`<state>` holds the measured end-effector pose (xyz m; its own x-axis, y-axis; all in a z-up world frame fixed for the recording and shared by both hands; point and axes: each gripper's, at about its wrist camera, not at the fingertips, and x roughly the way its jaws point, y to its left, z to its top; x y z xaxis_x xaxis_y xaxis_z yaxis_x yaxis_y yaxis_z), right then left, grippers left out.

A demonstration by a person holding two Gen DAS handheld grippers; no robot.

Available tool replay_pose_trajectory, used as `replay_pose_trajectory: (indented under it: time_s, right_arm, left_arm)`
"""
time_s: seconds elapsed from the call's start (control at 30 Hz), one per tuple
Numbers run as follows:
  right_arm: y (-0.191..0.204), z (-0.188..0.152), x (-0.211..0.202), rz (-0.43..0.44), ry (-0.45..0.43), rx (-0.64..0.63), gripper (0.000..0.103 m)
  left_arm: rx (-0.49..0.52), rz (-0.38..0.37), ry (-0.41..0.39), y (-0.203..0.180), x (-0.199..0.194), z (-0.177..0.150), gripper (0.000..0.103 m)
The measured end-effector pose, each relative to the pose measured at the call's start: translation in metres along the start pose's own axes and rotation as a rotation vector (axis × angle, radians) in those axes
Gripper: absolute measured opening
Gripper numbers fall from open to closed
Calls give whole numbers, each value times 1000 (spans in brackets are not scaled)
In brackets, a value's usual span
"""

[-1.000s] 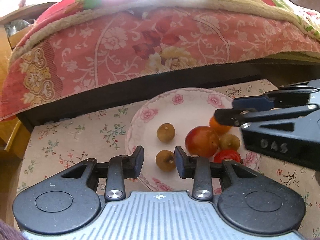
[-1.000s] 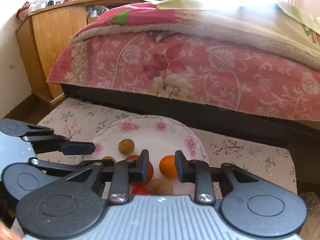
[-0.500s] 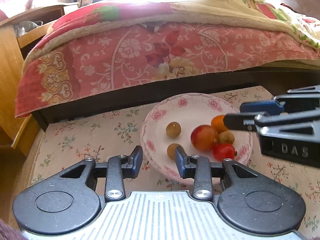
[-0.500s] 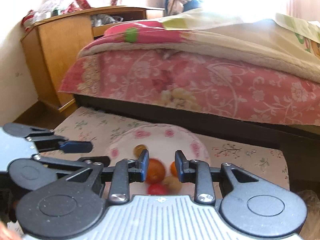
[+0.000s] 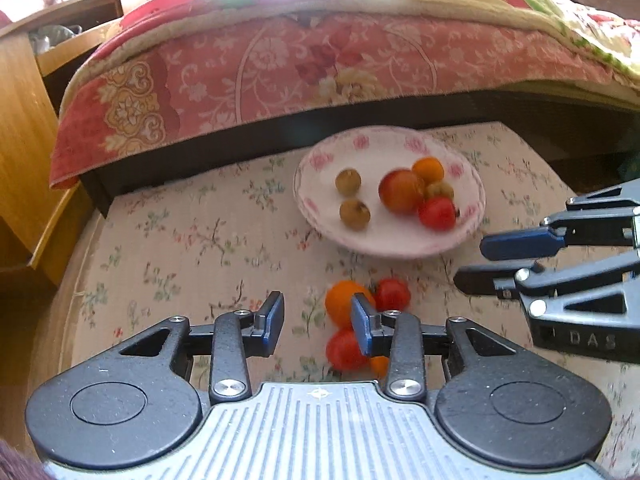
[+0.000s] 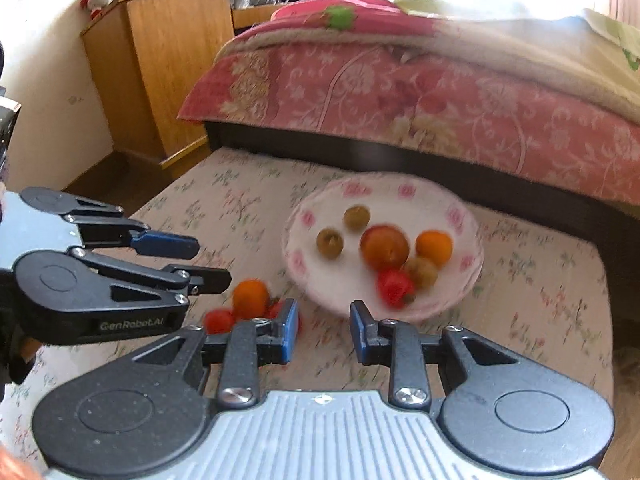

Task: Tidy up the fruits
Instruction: 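Withdraw both tools from the plate toward the remaining loose fruits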

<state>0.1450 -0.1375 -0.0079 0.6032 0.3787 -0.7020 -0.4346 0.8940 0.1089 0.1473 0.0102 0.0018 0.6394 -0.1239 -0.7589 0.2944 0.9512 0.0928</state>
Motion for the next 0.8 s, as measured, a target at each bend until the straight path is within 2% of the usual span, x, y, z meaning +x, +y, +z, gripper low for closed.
replay_pose_trajectory:
  time_s: [0.37,0.8]
  right_arm:
    - [31,-18,25,115,78,-113,33]
    - [39,-17,60,145,106,-139,35]
  left_arm:
    - [-11,-19,17,15,-6,-13,47]
    - [-8,-55,43,21,1,-20,51]
